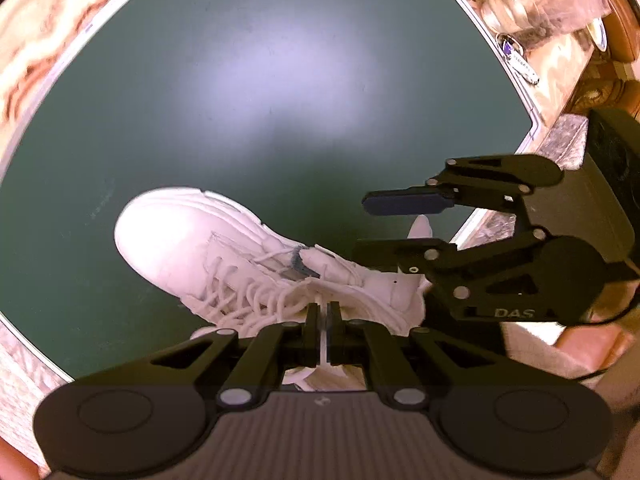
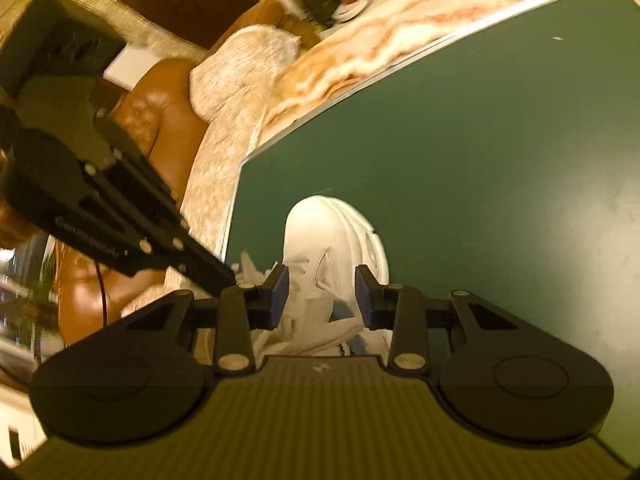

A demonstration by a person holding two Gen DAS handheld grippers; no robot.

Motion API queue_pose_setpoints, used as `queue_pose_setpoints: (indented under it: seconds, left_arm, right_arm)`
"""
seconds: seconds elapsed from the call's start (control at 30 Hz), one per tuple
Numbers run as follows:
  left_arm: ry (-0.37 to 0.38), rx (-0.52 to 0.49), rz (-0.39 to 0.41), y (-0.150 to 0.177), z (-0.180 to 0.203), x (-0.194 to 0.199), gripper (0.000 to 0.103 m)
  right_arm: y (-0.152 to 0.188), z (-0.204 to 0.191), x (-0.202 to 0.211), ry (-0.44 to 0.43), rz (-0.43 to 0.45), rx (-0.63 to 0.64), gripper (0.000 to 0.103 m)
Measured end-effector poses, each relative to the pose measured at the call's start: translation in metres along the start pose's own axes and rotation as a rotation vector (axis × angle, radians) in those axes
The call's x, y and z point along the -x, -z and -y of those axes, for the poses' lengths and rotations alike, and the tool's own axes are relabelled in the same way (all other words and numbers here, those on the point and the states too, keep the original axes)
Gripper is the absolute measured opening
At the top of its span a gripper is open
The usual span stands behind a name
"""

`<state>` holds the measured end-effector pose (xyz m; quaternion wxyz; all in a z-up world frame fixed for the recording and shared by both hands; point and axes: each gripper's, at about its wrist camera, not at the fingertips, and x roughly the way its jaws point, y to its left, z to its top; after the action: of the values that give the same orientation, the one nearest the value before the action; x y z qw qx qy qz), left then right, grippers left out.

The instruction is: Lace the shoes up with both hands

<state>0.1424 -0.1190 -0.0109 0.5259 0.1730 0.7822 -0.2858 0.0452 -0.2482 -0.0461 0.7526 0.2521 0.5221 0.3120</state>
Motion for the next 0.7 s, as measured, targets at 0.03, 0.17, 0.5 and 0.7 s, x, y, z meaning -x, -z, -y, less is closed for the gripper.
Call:
queue_pose_setpoints:
  seconds: [0.03,0.17,0.5,0.7]
  left_arm:
    - [-0.011,-0.005,0.005,0.001,0.001,0.0,0.001]
    - [-0.034,-0.009,0.023,0.003,0.002,-0.002,0.001]
    - [-0.012,0.018,0.062,0.01,0.004,-0.006,0.002]
    - [0.006,0.034,0.081,0.014,0.004,-0.01,0.002]
  right_arm:
    - [-0.002,0.002,-0.003,-0.043,-0.019,0.007,0.042]
    - [-0.007,0.041,-0.015,-0.253,-0.049,-0.32,0.026]
    - [0.025,0.088,-0.051,-0.438,-0.224,-1.031,0.026]
    - [0.034,0.076,-0.054,-0.415,-0.215,-1.064,0.016]
